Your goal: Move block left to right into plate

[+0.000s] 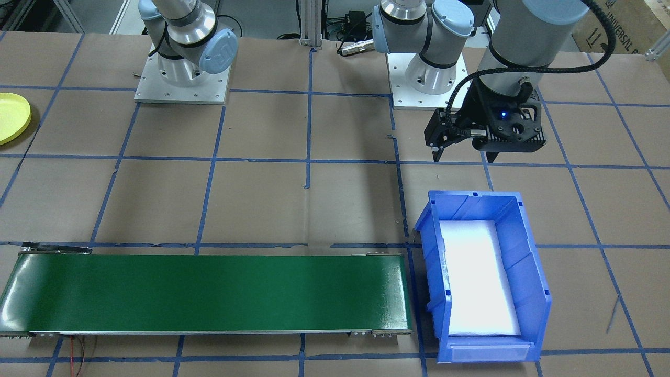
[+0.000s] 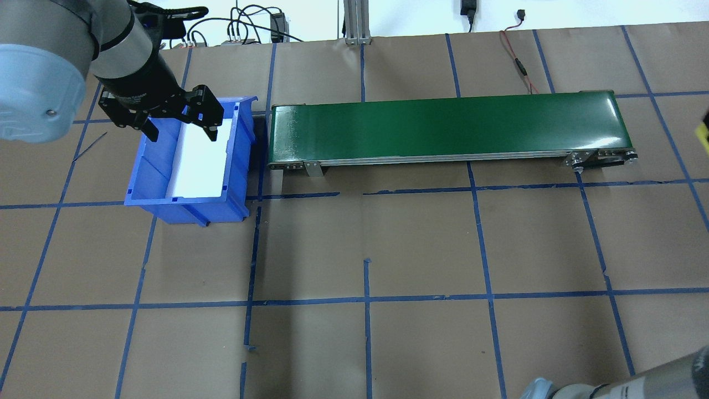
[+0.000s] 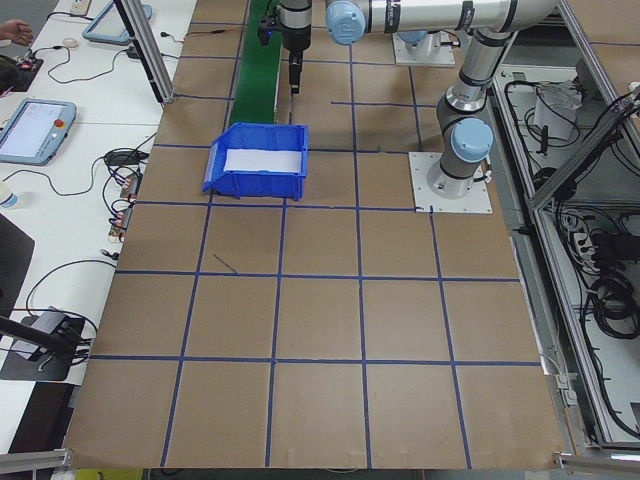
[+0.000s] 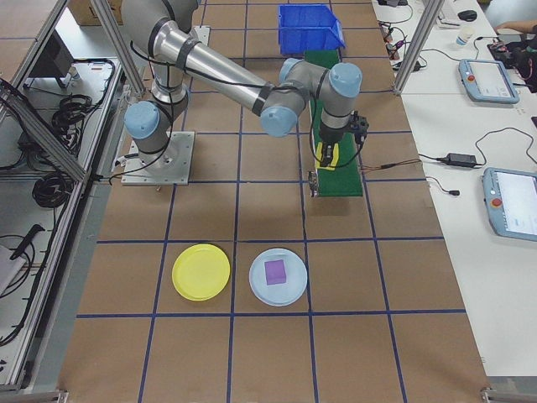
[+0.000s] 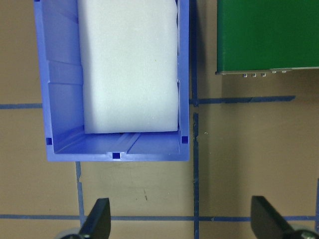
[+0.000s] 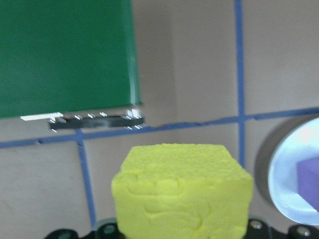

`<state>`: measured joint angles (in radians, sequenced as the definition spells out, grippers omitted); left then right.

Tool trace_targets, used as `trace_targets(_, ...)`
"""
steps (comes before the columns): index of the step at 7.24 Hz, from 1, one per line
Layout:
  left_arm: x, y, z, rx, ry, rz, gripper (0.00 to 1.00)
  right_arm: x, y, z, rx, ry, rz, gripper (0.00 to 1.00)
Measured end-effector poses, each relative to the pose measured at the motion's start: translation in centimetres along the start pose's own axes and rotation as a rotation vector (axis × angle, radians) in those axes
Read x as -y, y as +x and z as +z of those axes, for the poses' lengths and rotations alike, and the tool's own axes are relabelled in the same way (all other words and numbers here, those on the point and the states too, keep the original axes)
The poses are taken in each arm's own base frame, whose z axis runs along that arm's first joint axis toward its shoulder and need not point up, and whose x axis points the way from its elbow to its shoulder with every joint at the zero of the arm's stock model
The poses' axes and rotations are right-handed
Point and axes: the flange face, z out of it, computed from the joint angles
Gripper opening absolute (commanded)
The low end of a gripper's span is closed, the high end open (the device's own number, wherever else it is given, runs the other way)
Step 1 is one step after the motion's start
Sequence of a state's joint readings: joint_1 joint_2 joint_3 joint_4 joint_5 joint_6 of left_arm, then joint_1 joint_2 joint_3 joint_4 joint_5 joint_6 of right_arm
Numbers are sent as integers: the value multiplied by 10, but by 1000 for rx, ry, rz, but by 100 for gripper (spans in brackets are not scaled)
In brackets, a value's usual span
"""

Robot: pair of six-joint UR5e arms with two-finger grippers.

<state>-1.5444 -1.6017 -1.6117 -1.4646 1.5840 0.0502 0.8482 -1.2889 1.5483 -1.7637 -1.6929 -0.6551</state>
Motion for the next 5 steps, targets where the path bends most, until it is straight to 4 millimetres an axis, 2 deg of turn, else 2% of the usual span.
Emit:
trace_targets(1,1,5,2,-38,2,1,100,-46,67,20,12,-45,-8,16)
trace_targets(2,0,10,3,-74,0,1,100,-93,122,45,28,-59,3,16)
trace_targets(3,-1,13,3,-96,-5,1,100,-141,163,72,37,-50,27,16)
trace_targets(4,-2,14,4,-103,-9,3,100,-185,187,105,68,-41,52,17)
trace_targets(5,-2,15,3,-103,-9,5,100,-216,193,136,116,-34,72,17)
